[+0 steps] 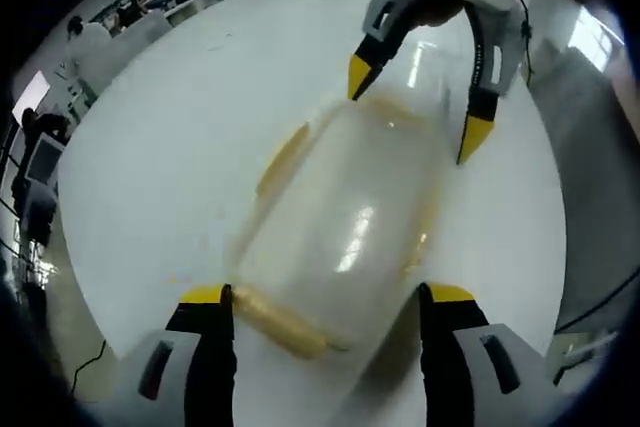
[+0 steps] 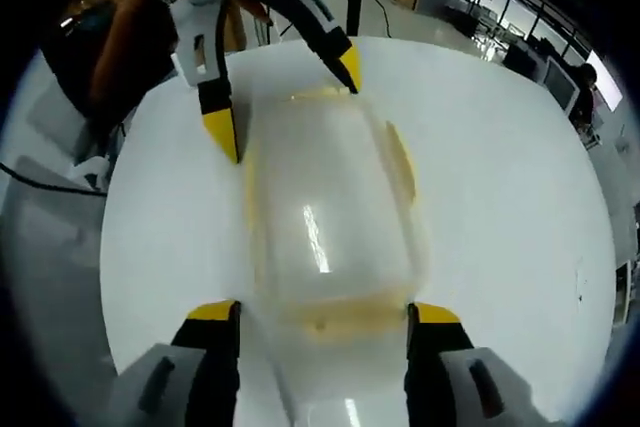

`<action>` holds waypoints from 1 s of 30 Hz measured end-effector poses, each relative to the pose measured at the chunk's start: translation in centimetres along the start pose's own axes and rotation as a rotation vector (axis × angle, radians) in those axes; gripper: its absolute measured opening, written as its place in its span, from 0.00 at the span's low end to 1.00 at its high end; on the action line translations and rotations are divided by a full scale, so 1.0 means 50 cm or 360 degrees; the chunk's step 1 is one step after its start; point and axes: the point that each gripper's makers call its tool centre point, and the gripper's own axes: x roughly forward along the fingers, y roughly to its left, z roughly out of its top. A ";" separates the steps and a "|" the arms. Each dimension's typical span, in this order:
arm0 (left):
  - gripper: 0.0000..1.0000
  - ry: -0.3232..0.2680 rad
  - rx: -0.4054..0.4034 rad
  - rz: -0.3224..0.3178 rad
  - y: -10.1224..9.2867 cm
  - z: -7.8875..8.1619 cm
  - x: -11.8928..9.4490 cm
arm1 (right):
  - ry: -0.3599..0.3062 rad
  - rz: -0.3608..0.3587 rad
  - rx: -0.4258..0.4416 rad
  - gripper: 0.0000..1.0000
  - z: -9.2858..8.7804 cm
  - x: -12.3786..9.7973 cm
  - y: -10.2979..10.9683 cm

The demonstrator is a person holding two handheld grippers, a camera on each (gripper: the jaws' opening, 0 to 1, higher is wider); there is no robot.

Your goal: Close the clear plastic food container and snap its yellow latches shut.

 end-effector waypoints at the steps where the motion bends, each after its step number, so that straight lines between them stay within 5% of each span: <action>1: 0.75 -0.0004 -0.0014 -0.0004 0.002 0.000 0.000 | -0.0003 -0.0003 0.0004 0.67 0.002 0.001 -0.003; 15: 0.68 -0.0066 -0.0047 -0.0046 0.008 0.005 0.003 | 0.0048 0.0021 -0.0061 0.59 -0.002 -0.002 -0.016; 24: 0.65 0.0014 0.0028 -0.0085 0.008 0.000 0.002 | 0.0045 0.0092 -0.0265 0.38 -0.011 -0.012 -0.044; 30: 0.63 0.0035 0.0074 -0.0107 0.009 -0.004 -0.001 | 0.0081 0.0114 -0.0316 0.37 -0.011 -0.014 -0.041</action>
